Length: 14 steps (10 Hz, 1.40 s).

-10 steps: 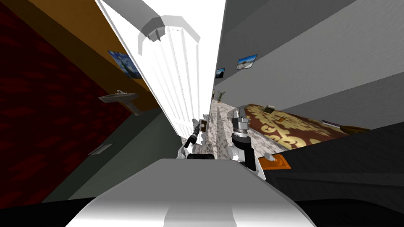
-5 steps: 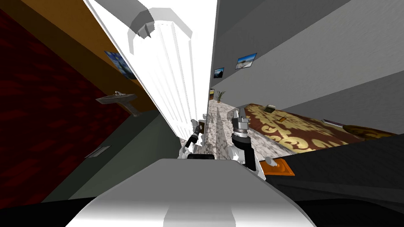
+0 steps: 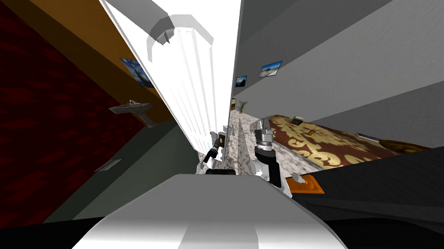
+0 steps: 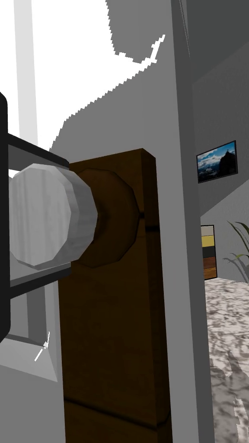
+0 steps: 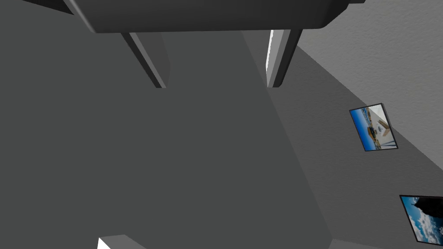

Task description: Push the door open

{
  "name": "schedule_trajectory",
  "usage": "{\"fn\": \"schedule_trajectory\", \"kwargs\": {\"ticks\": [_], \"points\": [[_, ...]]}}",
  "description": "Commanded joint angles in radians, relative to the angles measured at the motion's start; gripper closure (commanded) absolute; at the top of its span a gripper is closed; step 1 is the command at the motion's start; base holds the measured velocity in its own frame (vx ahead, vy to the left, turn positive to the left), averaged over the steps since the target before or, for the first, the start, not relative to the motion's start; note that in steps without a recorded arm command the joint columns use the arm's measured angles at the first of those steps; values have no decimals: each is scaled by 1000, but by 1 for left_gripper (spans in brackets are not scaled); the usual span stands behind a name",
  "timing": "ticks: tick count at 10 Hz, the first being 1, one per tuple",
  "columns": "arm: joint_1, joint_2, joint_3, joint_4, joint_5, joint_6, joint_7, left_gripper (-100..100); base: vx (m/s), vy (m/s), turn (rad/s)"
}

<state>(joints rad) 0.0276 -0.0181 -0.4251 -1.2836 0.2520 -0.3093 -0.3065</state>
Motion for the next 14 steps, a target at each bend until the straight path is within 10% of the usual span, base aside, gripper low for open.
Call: {"fn": "schedule_trajectory", "kwargs": {"ticks": [1,5,6,10,14], "points": [[14,19,-18,-12,13,-5,-18,100,169,-45,281],[73,44,-89,-61,51,-8,-75,100,201,-95,253],[81,58,-99,-72,48,-4,-71,-100,-22,-22,101],[112,59,-137,-100,53,-1,-83,-100,-165,101,-8],[152,12,-186,-137,59,3,-100,-100,-204,101,16]]}}
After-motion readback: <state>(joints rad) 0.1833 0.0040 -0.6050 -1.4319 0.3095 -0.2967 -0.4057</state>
